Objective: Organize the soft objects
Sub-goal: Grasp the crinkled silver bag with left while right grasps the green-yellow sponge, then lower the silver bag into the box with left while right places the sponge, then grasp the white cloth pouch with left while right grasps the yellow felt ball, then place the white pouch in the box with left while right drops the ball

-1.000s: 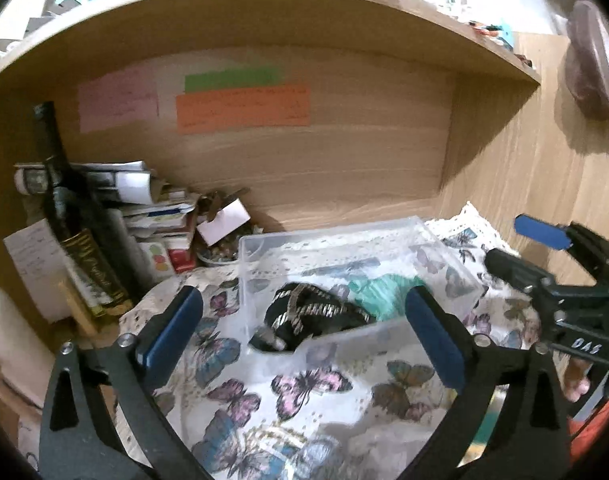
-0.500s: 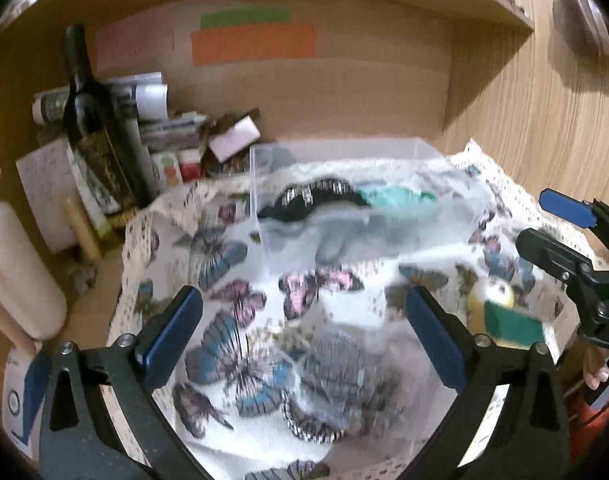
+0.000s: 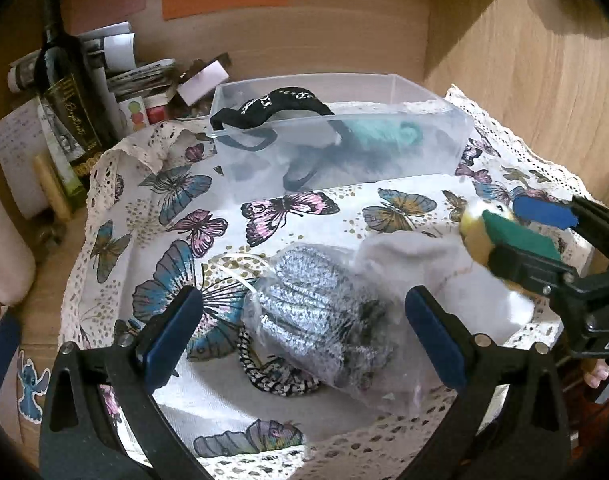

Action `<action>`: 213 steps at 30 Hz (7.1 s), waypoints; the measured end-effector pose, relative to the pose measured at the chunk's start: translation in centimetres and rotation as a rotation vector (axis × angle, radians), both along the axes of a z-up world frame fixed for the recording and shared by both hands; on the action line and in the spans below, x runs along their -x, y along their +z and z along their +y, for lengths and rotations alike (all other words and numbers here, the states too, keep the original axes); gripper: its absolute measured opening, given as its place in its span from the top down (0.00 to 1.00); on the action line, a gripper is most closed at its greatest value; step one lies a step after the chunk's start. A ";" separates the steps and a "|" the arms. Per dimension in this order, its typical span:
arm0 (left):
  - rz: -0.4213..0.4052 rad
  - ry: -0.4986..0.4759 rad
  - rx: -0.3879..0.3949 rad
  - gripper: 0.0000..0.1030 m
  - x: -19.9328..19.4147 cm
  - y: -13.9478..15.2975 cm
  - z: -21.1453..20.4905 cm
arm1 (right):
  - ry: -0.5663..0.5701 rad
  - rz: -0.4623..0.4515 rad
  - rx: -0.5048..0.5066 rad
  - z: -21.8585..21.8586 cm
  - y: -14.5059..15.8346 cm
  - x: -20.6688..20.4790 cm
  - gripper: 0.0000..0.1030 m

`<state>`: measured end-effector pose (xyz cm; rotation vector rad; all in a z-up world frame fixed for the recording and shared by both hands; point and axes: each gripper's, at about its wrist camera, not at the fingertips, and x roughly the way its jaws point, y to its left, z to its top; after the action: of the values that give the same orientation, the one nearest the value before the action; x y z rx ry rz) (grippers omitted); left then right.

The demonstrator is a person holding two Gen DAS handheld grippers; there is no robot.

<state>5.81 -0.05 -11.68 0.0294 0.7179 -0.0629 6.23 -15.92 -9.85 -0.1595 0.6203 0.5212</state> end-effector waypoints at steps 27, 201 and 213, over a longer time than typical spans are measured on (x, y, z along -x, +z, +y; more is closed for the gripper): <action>-0.081 -0.046 0.085 0.65 1.5 2.3 0.8 | -0.034 -0.079 -0.097 -1.6 3.3 0.0 0.61; -0.291 0.078 0.095 0.85 -5.0 11.9 3.7 | -0.076 -0.165 -0.084 -1.5 7.8 -7.1 0.60; -0.271 0.103 0.017 0.85 -10.5 10.8 1.7 | -0.068 -0.180 -0.059 -0.2 9.4 -11.1 0.59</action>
<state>16.29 1.67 -0.89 -0.0150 0.4471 0.0331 17.29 -16.11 -0.47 -0.1274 0.4331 0.4532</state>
